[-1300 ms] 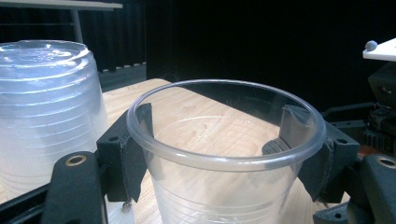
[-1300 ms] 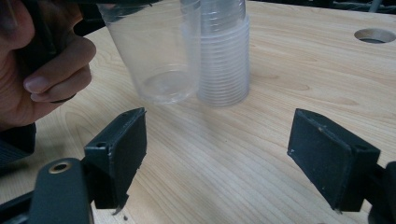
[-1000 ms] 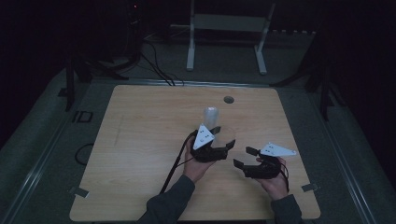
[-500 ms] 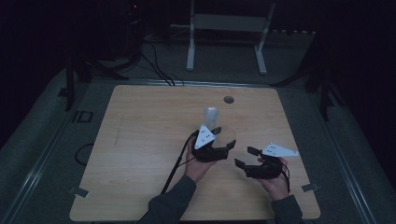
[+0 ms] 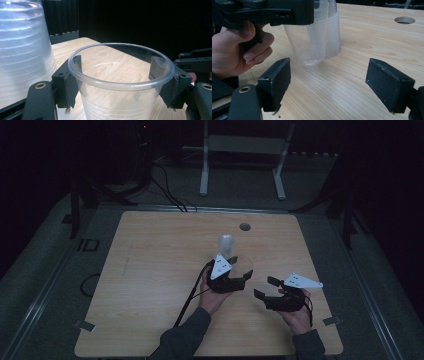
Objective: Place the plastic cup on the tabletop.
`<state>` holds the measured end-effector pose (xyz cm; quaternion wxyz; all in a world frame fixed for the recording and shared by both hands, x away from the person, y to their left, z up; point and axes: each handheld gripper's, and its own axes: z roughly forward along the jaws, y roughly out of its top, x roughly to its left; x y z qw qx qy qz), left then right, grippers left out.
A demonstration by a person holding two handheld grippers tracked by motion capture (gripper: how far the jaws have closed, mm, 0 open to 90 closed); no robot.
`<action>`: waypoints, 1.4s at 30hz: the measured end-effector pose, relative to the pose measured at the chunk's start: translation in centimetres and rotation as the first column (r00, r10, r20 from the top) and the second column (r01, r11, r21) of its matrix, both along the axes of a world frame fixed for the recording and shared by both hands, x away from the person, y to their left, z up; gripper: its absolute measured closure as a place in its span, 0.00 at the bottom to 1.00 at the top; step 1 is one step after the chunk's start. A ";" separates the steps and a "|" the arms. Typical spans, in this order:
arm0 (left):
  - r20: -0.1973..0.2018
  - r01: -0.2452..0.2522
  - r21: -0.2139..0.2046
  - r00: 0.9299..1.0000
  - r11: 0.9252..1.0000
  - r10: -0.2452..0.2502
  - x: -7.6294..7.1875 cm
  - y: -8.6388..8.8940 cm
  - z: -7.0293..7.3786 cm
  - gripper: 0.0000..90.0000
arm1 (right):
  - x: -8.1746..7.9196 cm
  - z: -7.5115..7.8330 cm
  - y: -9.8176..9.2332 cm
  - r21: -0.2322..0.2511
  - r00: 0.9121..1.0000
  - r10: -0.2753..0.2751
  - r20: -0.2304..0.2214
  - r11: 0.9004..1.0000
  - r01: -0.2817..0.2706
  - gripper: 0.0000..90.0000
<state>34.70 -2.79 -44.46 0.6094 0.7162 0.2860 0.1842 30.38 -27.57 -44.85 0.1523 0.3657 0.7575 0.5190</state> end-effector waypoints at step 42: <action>-0.047 -0.007 0.072 0.999 0.997 0.011 1.0 -1.2 -2.6 0.30 | 0.0 0.1 -0.6 0.014 1.000 -0.020 0.006 1.000 0.020 0.22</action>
